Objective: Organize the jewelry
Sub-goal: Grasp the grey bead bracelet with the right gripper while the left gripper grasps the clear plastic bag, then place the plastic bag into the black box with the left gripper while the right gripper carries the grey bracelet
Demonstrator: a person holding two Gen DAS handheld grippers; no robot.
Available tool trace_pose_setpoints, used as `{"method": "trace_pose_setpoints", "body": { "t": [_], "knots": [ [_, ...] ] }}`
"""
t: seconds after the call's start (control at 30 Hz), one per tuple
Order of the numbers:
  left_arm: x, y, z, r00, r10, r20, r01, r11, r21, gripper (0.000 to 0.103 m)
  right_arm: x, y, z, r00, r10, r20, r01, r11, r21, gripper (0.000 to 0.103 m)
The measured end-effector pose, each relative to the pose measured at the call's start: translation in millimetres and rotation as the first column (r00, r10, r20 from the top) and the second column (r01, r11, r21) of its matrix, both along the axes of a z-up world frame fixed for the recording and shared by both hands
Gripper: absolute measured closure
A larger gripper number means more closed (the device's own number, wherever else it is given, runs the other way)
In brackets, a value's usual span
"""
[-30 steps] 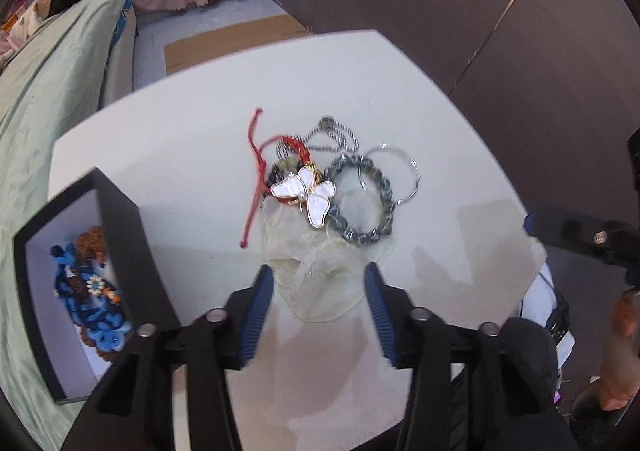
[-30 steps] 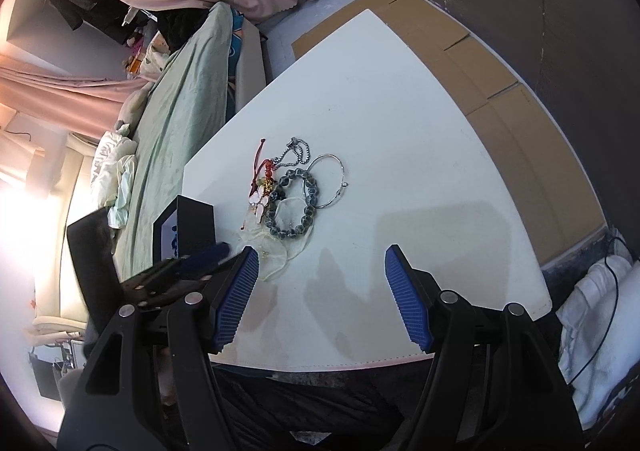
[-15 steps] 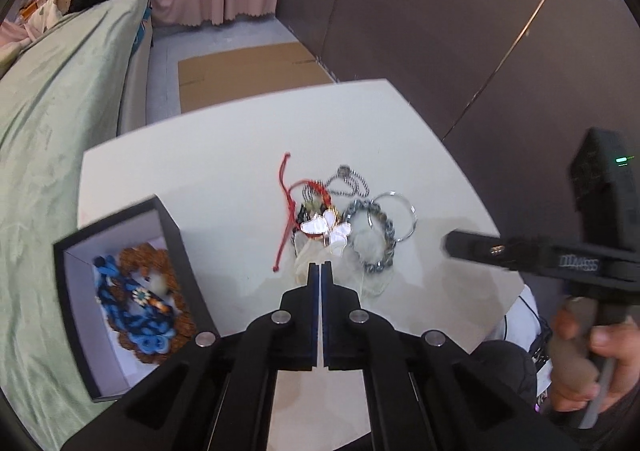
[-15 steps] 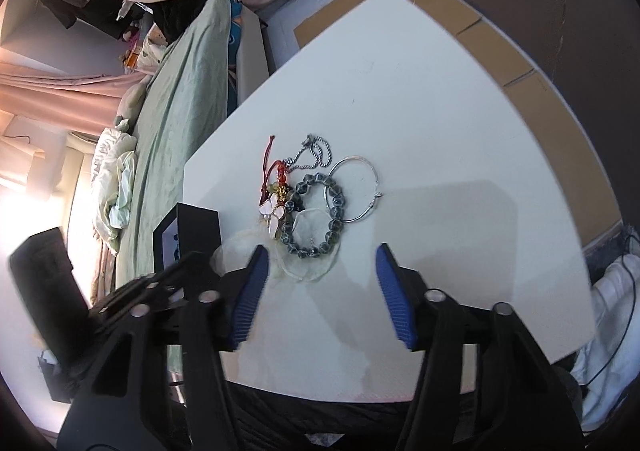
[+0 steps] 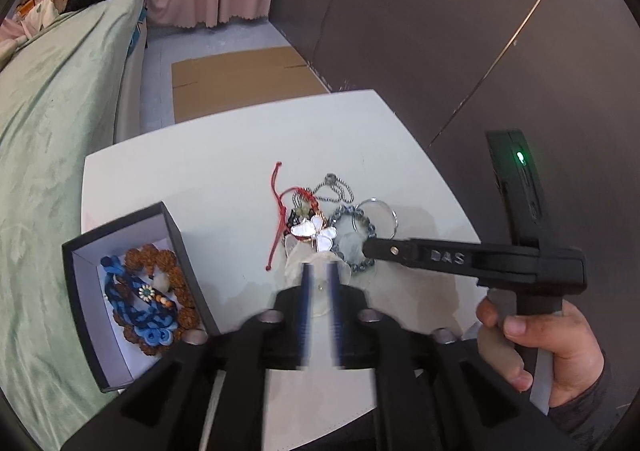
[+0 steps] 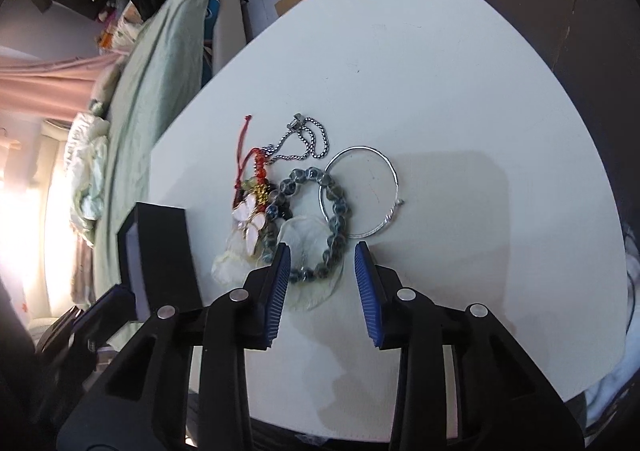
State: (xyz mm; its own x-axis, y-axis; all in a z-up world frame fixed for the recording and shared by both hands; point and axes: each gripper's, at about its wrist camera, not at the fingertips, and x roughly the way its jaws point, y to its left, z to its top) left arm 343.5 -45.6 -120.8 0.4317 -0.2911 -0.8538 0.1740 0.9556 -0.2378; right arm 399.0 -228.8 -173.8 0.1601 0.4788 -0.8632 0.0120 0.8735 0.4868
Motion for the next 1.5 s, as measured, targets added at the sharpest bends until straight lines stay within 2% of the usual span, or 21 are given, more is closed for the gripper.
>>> {"method": "trace_pose_setpoints", "body": {
  "t": [0.07,0.13,0.17,0.23,0.33,0.43,0.67,1.0,1.03,1.07,1.17,1.2,1.23,1.3,1.5],
  "knots": [
    [-1,-2,-1,1.0,0.004,0.023,-0.004,1.0,0.007,0.035,3,3,0,1.0,0.005,0.004,-0.005,1.0,-0.02,0.07],
    [0,-3,-4,1.0,0.002,0.028,-0.002,1.0,0.005,0.035,5,7,1,1.0,0.017,0.008,-0.017,0.999,-0.049,0.072],
    [2,-3,-7,1.0,0.002,0.017,-0.002,1.0,0.004,0.039,6,9,1,1.0,0.025,0.014,-0.024,0.997,-0.076,0.076],
    [6,-4,-14,1.0,0.005,-0.001,-0.005,1.0,0.018,0.046,8,11,1,0.999,0.037,0.018,-0.034,0.991,-0.13,0.092],
    [9,-8,-19,1.0,-0.004,-0.007,0.005,1.0,0.031,0.047,10,12,2,0.997,0.069,0.018,-0.066,0.987,-0.149,0.093],
    [11,-14,-23,1.0,-0.026,-0.006,0.026,0.999,0.048,0.047,8,2,6,0.998,0.052,0.035,-0.046,0.987,-0.153,0.093],
    [22,-30,-47,0.997,-0.056,-0.047,0.06,0.994,0.086,0.047,-8,-29,23,0.997,-0.01,0.071,0.014,0.998,-0.057,0.093],
    [27,-42,-82,0.993,-0.063,-0.096,0.076,0.987,0.14,0.046,-34,-52,51,0.991,-0.052,0.125,0.046,0.998,0.051,0.094],
    [28,-43,-85,0.993,-0.063,-0.097,0.077,0.987,0.144,0.048,-35,-53,54,0.99,-0.054,0.131,0.046,0.997,0.058,0.094],
    [27,-43,-87,0.993,-0.059,-0.099,0.073,0.986,0.147,0.054,-37,-53,57,0.989,-0.054,0.136,0.046,0.997,0.063,0.094],
    [28,-41,-87,0.996,-0.036,-0.083,0.05,0.984,0.169,0.08,-40,-54,68,0.987,-0.055,0.154,0.043,0.996,0.082,0.094],
    [28,-38,-85,0.996,-0.029,-0.082,0.042,0.987,0.154,0.093,-40,-53,70,0.986,-0.056,0.159,0.042,0.995,0.085,0.094],
    [26,-36,-83,0.997,-0.027,-0.079,0.039,0.989,0.145,0.101,-40,-52,73,0.985,-0.056,0.165,0.042,0.995,0.089,0.094],
    [23,-30,-73,0.999,-0.011,-0.045,0.018,0.987,0.159,0.102,-40,-50,80,0.982,-0.055,0.179,0.038,0.995,0.098,0.094],
    [11,-11,-37,1.0,0.018,0.024,-0.02,0.995,0.099,0.102,-38,-39,91,0.978,-0.043,0.204,0.019,0.993,0.12,0.094]
  ]
}}
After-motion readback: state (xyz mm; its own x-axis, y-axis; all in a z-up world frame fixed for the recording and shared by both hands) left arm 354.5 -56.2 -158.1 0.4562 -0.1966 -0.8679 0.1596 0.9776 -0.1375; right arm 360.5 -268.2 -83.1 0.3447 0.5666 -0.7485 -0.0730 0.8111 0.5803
